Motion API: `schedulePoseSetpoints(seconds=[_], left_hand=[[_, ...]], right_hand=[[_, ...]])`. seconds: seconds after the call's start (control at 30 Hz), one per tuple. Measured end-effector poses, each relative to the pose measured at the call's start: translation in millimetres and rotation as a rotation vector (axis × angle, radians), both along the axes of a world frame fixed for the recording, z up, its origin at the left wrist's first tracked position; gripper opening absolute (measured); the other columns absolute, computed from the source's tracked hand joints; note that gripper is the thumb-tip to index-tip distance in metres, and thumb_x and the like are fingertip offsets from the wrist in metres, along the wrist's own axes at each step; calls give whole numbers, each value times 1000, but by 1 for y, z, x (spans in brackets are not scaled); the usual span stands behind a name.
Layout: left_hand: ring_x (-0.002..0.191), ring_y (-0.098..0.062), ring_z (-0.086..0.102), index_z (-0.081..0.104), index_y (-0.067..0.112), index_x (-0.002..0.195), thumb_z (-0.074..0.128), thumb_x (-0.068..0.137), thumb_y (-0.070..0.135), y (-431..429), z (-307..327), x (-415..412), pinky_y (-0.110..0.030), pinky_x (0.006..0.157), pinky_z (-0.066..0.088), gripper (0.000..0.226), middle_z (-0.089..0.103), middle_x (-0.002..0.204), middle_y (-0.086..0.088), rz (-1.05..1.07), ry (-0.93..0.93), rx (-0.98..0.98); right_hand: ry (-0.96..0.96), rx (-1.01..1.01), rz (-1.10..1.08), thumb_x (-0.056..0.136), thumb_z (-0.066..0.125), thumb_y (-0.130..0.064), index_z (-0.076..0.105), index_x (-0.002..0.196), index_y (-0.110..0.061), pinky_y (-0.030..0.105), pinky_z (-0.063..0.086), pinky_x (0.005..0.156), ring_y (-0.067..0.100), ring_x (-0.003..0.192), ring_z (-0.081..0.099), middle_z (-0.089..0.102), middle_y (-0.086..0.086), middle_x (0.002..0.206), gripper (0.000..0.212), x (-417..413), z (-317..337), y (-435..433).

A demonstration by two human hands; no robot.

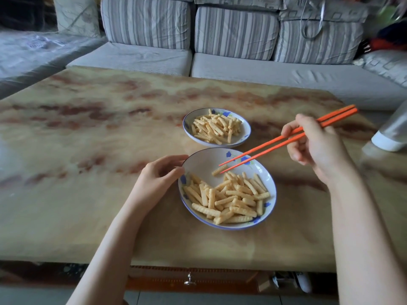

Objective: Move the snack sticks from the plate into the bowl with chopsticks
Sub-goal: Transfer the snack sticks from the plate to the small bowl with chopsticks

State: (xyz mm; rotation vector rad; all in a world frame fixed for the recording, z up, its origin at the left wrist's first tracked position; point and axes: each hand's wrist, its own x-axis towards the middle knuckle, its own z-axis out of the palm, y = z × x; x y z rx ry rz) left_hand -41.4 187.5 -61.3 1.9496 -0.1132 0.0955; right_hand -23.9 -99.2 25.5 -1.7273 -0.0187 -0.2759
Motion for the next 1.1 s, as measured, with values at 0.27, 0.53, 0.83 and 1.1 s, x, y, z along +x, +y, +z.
schedulePoseSetpoints(seconds=[0.27,0.53,0.83,1.1], left_hand=[[100,-1,66,70,32,111,57,75,31,0,-1,1,-35,98,50,38,73,103,14,1,4,-5],[99,0,66,71,31,111,58,75,30,0,-1,1,-35,97,51,38,73,103,14,-3,2,-1],[100,-1,66,71,33,111,57,75,30,1,-1,1,-37,97,51,38,73,104,15,-1,4,1],[99,0,66,70,36,110,57,75,31,0,-1,1,-36,98,51,37,73,103,15,1,5,-2]], right_hand=[[55,87,-39,101,34,-26,52,67,-10,18,24,35,17,31,33,43,3,35,42,8,-15,3],[-17,358,-146,100,35,-20,50,62,-13,19,21,37,14,30,33,47,0,44,41,12,-18,3],[-155,481,-360,100,33,-21,49,66,-12,22,28,38,14,34,41,48,-5,40,39,18,-23,17],[-157,337,-325,103,31,-23,52,69,-11,20,33,38,13,35,44,48,-2,37,42,24,-37,31]])
